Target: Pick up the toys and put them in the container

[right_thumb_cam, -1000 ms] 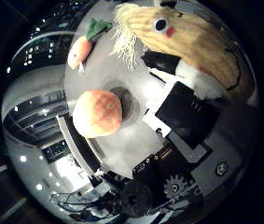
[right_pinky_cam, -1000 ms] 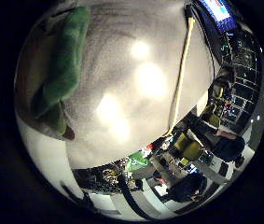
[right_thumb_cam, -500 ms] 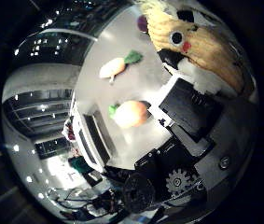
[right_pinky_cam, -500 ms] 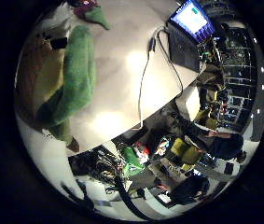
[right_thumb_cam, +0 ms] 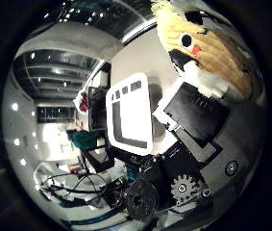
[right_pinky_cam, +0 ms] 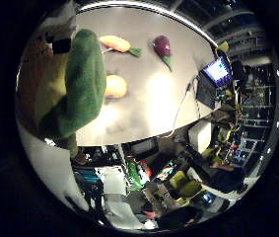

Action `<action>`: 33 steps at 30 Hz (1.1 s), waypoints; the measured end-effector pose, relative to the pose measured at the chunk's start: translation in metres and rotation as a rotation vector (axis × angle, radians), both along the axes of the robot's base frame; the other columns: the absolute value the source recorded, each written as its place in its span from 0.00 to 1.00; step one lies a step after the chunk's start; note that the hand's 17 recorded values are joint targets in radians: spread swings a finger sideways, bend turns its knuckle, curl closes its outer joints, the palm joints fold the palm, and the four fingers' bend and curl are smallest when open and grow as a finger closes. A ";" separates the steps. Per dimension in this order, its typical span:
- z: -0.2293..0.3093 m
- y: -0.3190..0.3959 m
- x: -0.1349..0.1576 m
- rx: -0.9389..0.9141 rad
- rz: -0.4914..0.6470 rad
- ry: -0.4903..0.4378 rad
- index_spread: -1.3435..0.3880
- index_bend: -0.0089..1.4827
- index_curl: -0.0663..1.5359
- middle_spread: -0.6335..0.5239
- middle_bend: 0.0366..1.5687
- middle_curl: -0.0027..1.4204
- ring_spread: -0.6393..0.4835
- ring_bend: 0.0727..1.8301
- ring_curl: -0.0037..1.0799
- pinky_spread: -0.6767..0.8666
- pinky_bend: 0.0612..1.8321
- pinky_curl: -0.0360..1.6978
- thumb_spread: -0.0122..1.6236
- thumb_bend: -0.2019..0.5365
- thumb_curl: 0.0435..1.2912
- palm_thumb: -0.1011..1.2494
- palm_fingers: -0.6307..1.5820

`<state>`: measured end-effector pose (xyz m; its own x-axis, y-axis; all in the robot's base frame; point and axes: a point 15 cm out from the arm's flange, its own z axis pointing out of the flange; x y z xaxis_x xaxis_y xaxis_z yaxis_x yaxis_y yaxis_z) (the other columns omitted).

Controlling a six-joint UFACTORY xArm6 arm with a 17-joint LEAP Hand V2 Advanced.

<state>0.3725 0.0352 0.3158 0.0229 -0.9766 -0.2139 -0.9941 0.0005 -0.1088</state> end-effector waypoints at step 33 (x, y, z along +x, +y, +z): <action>-0.083 0.164 -0.058 0.001 0.551 -0.058 0.49 0.15 0.26 0.55 0.13 0.21 0.72 0.17 0.19 0.73 0.30 0.27 0.64 0.24 0.35 0.68 0.29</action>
<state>0.3144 0.1994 0.2323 0.5424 -0.8165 -0.1976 -0.8395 -0.5181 -0.1637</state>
